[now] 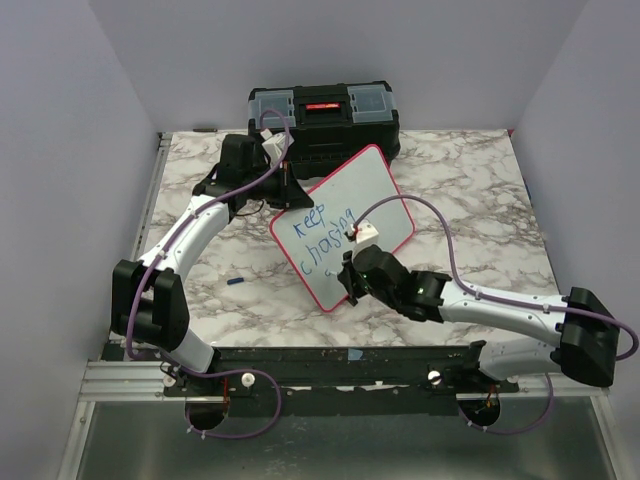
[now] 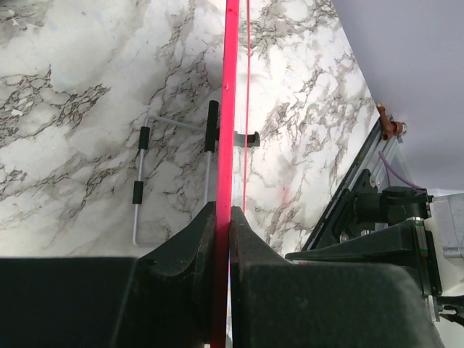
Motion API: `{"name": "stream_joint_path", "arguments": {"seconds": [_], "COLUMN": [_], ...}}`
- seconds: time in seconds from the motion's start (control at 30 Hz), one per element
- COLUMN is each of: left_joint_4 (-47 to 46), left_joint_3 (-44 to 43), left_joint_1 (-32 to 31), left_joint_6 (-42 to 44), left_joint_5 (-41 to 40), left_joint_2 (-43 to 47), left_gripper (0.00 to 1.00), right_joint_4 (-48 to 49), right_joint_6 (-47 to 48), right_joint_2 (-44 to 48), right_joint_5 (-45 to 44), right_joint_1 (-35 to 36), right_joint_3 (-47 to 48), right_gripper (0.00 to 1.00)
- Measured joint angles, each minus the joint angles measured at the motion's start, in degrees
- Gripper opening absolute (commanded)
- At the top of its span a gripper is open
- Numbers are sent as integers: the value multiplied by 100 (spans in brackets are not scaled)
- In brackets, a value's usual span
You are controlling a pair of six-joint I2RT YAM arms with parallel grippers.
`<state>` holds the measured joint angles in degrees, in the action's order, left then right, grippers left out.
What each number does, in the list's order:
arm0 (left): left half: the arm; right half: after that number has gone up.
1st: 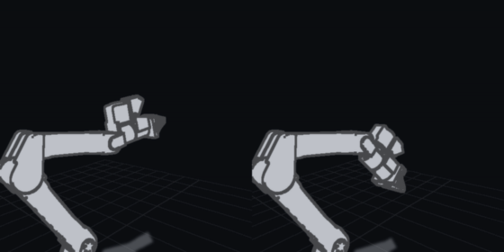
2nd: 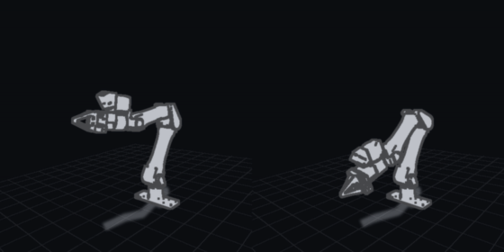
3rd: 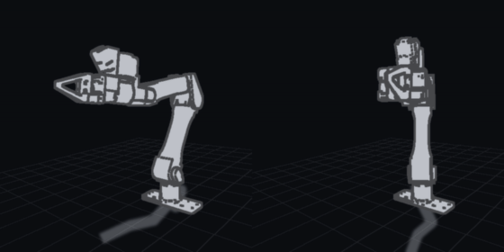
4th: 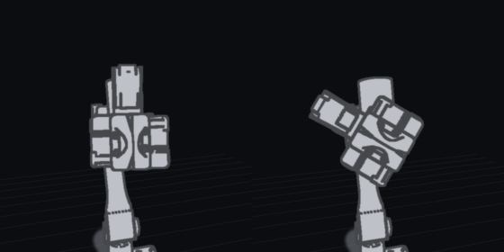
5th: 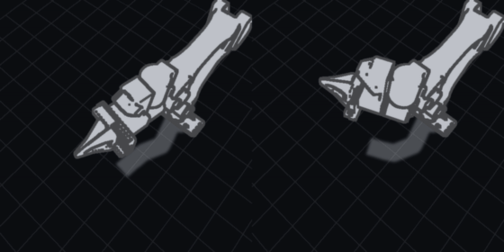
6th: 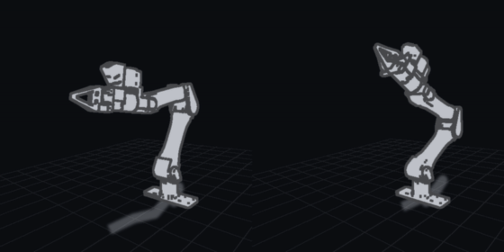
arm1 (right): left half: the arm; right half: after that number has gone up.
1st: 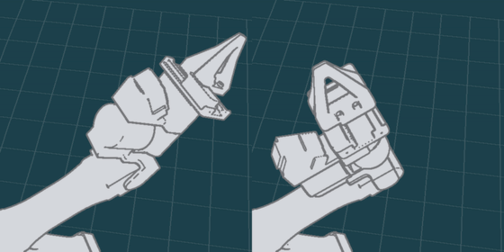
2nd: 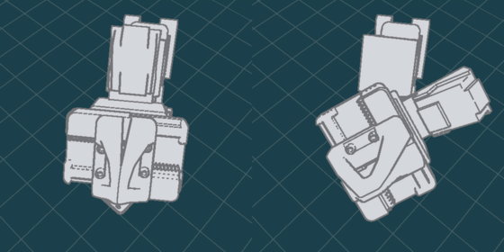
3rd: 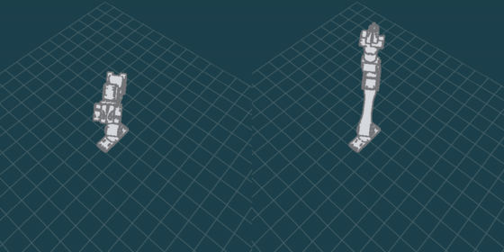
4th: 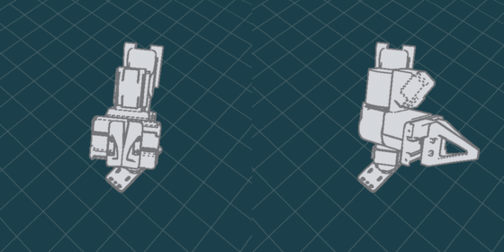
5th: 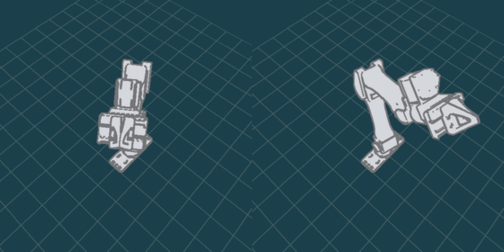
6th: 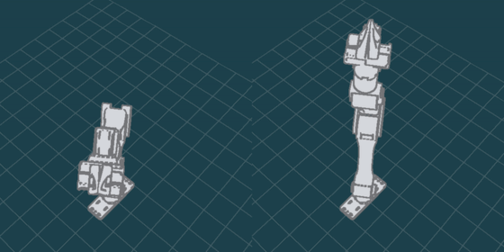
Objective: Write a sentence on the whiteboard
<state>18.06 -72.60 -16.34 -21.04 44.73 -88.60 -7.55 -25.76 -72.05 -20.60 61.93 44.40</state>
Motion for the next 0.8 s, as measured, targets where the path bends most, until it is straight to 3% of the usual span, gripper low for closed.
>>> {"name": "stream_joint_path", "arguments": {"seconds": [0.8], "left_joint_4": [0], "left_joint_3": [0], "left_joint_1": [9], "left_joint_6": [4], "left_joint_5": [2], "left_joint_2": [0], "left_gripper": [0], "right_joint_4": [-31], "right_joint_6": [146], "right_joint_2": [-334], "right_joint_5": [-485], "right_joint_1": [0], "right_joint_3": [669], "right_gripper": [1]}}
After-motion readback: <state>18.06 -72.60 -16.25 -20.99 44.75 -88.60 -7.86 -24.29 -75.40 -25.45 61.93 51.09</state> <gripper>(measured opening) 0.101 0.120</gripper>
